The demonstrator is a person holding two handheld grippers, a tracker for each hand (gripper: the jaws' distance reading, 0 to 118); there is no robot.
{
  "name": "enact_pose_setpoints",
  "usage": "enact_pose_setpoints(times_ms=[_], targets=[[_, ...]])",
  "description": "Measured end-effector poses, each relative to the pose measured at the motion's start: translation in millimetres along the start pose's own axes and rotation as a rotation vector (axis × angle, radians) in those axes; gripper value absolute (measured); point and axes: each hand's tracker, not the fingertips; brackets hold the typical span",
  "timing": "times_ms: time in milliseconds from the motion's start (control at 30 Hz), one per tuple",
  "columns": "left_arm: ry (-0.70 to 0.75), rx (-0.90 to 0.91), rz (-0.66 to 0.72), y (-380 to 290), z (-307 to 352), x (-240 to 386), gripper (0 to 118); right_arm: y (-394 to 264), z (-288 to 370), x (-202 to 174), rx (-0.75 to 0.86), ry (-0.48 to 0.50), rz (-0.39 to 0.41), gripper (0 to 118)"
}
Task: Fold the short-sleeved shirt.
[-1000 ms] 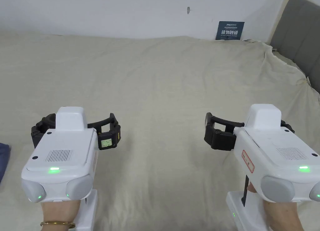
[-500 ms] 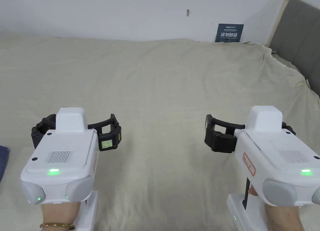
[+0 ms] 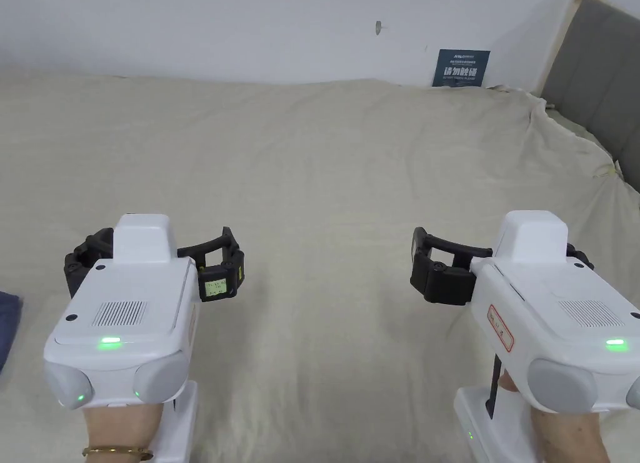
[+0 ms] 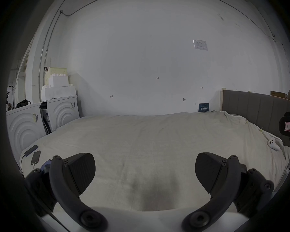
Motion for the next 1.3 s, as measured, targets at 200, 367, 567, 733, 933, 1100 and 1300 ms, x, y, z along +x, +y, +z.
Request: enact_pose_setpoints(times_ms=[200, 367, 567, 733, 933, 1100, 1300], targets=[[-0.001, 0.002, -0.007, -0.8, 0.2, 1.9, 118, 0.4, -0.9, 0.2, 0.001, 0.001, -0.007, 118], [-0.001, 0.007, -0.01, 0.2, 0.4, 2.7, 118, 0.0, -0.4, -0.8, 0.0, 0.002, 0.0, 118], [-0.001, 0.004, -0.013, -0.1, 1.0, 2.9, 118, -0.7, -0.1, -0.7, -0.002, 0.002, -0.002, 118], [-0.004, 0.0, -0.003, -0.2, 0.4, 2.4, 118, 0.7, 0.4, -0.6, -0.001, 0.002, 0.0, 118], [-0.006, -0.002, -0.002, -0.7, 0.5, 2.7, 118, 1.7, 0.2, -0.3, 0.003, 0.001, 0.001, 118], [-0.007, 0.0, -0.007, -0.9, 0.6, 4.0, 118, 2.3, -0.1, -0.5, 0.0, -0.005, 0.009, 118], [-0.007, 0.001, -0.009, -1.6, 0.8, 4.9, 118, 3.6, 0.0, -0.3, 0.008, -0.004, 0.017, 118]])
